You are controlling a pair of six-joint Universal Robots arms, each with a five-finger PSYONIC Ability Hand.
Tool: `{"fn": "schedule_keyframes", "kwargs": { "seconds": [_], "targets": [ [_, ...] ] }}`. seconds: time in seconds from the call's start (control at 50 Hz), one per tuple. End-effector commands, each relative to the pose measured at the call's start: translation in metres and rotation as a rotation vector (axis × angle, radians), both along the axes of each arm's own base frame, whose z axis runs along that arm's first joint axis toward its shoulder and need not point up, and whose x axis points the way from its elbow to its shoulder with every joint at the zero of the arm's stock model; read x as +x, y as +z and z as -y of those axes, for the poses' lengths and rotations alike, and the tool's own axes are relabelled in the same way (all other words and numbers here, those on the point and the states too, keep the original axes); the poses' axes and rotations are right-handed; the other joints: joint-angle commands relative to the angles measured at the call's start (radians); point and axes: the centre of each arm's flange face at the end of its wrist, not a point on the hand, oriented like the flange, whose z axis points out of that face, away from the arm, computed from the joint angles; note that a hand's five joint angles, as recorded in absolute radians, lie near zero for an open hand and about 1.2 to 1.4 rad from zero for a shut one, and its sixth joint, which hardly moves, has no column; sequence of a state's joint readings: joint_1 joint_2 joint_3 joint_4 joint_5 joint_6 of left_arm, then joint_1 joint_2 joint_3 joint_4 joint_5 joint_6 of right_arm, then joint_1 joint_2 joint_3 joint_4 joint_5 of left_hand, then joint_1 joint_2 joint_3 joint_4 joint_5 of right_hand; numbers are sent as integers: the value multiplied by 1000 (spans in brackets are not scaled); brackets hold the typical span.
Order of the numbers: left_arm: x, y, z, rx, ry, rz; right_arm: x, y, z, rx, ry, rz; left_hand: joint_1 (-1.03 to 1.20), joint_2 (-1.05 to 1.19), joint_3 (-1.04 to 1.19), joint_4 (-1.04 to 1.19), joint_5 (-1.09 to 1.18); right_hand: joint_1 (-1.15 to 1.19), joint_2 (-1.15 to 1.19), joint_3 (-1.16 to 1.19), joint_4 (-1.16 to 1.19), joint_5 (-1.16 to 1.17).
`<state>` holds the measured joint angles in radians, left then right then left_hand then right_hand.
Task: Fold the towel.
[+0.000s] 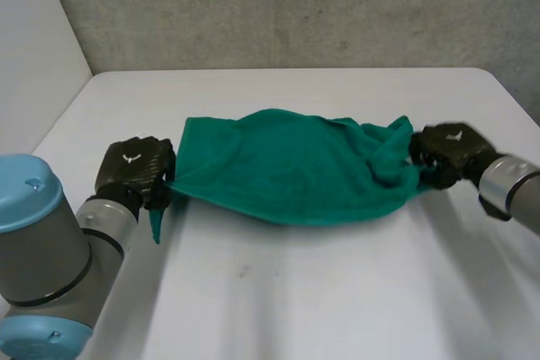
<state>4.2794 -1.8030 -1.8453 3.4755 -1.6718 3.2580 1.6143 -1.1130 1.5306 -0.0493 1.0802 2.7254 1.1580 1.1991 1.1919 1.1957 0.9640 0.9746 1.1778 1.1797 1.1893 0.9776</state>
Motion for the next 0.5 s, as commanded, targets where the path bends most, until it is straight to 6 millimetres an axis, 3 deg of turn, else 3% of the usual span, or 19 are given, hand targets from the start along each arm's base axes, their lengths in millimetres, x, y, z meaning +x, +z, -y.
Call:
{"fn": "schedule_keyframes", "kwargs": {
  "seconds": [0.02, 0.04, 0.1, 0.12, 0.18, 0.22, 0.3, 0.32, 0.34, 0.36, 0.4, 0.44, 0.5],
  "targets": [
    [11, 30, -5, -8, 21, 4, -8, 72, -29, -104, -56, -70, 238, 197, 204, 201, 258, 422, 218, 217, 207, 244],
    [12, 34, -7, -10, 22, 4, -16, 89, -47, -107, -83, -174, 238, 197, 204, 201, 258, 422, 218, 217, 207, 244],
    [16, 47, -15, -11, 19, 27, -20, 93, -61, -92, -85, -268, 238, 197, 204, 201, 258, 422, 218, 217, 207, 244],
    [18, 51, -20, -10, 13, 50, -22, 94, -74, -77, -73, -365, 238, 197, 204, 201, 258, 422, 218, 217, 207, 244],
    [25, 56, -37, 8, -9, 162, -31, 87, -111, -36, -18, -625, 238, 197, 204, 201, 258, 422, 218, 217, 207, 244],
    [30, 46, -50, 67, -36, 275, -35, 74, -127, -17, 12, -738, 238, 197, 204, 201, 258, 422, 218, 217, 207, 244],
    [32, 34, -59, 121, -60, 332, -35, 63, -131, 12, 28, -738, 238, 197, 204, 201, 258, 422, 218, 217, 207, 244],
    [33, 25, -59, 145, -64, 350, -32, 39, -130, 86, 70, -738, 238, 197, 204, 201, 258, 422, 218, 217, 207, 244],
    [30, 7, -53, 200, -74, 376, -31, 30, -128, 112, 83, -740, 238, 197, 204, 201, 258, 422, 218, 217, 207, 244],
    [30, 6, -53, 201, -74, 376, -30, 22, -125, 136, 96, -743, 238, 197, 204, 201, 258, 422, 218, 217, 207, 244],
    [27, -15, -44, 263, -78, 406, -25, 4, -116, 177, 125, -745, 238, 197, 204, 201, 258, 422, 218, 217, 207, 244],
    [21, -28, -31, 286, -84, 416, -20, -4, -109, 188, 135, -742, 238, 197, 204, 201, 258, 422, 218, 217, 207, 244],
    [11, -33, -8, 274, -81, 414, -12, 2, -88, 144, 88, -694, 238, 197, 204, 201, 258, 422, 218, 217, 207, 244]
  ]
}}
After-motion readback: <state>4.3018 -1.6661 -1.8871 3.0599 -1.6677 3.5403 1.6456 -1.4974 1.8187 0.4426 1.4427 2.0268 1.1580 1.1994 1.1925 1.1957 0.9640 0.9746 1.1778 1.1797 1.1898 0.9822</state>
